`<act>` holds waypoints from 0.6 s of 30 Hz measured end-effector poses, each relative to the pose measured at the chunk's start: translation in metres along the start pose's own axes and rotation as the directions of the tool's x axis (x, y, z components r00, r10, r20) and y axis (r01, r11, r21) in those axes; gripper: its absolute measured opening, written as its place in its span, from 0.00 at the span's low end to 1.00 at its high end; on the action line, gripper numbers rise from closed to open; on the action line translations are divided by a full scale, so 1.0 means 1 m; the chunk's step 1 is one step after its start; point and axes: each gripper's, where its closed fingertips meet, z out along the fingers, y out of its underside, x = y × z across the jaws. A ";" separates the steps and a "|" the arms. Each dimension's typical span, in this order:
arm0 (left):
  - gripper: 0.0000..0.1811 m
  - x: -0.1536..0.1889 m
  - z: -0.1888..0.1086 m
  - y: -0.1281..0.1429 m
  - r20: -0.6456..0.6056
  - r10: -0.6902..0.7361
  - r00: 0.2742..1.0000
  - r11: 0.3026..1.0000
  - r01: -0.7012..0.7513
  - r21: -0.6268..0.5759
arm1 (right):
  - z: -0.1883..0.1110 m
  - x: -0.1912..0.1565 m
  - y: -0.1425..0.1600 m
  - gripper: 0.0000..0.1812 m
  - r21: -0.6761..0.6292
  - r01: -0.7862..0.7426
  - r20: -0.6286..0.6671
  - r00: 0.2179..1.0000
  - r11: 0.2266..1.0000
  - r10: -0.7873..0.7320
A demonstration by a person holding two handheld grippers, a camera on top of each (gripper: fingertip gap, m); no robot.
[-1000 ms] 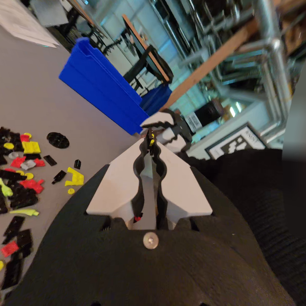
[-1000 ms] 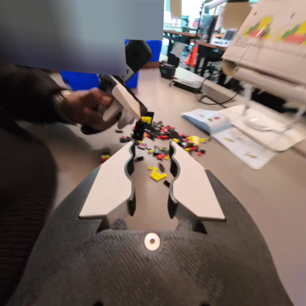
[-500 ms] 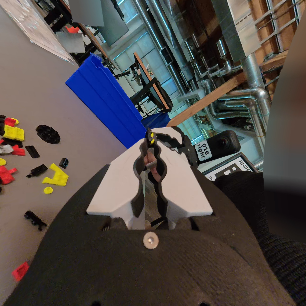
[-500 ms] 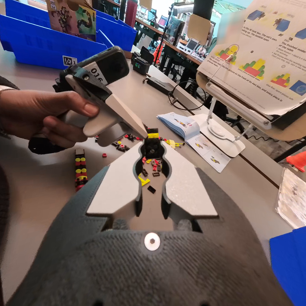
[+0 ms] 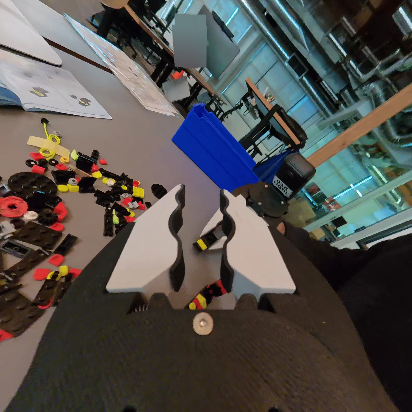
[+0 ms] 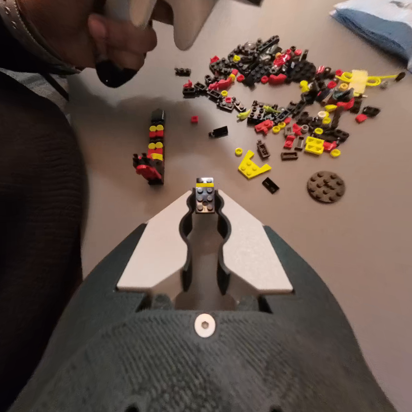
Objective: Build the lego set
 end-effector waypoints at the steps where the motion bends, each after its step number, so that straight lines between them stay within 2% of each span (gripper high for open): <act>1: 0.16 0.000 0.001 0.002 -0.001 0.020 1.000 1.000 -0.020 -0.018 | 0.001 0.002 0.003 0.08 -0.012 0.001 -0.009 1.000 1.000 -0.001; 6: 0.16 0.002 0.005 0.011 -0.033 0.046 0.998 0.996 -0.048 -0.075 | 0.009 0.007 0.015 0.08 -0.072 0.027 -0.038 0.999 0.997 -0.030; 10: 0.16 0.000 0.002 0.009 -0.064 -0.003 0.998 0.997 -0.002 -0.079 | 0.011 0.010 0.008 0.13 -0.034 0.032 -0.053 0.998 0.999 -0.034; 14: 0.16 -0.006 -0.005 0.002 -0.036 0.011 0.999 0.998 -0.014 -0.065 | -0.002 0.020 -0.010 0.23 0.077 0.003 -0.096 0.995 0.997 0.005; 18: 0.18 -0.019 -0.017 0.007 0.036 0.125 0.992 0.985 -0.120 -0.125 | -0.039 0.049 -0.035 0.26 0.265 -0.054 -0.263 0.957 0.963 0.126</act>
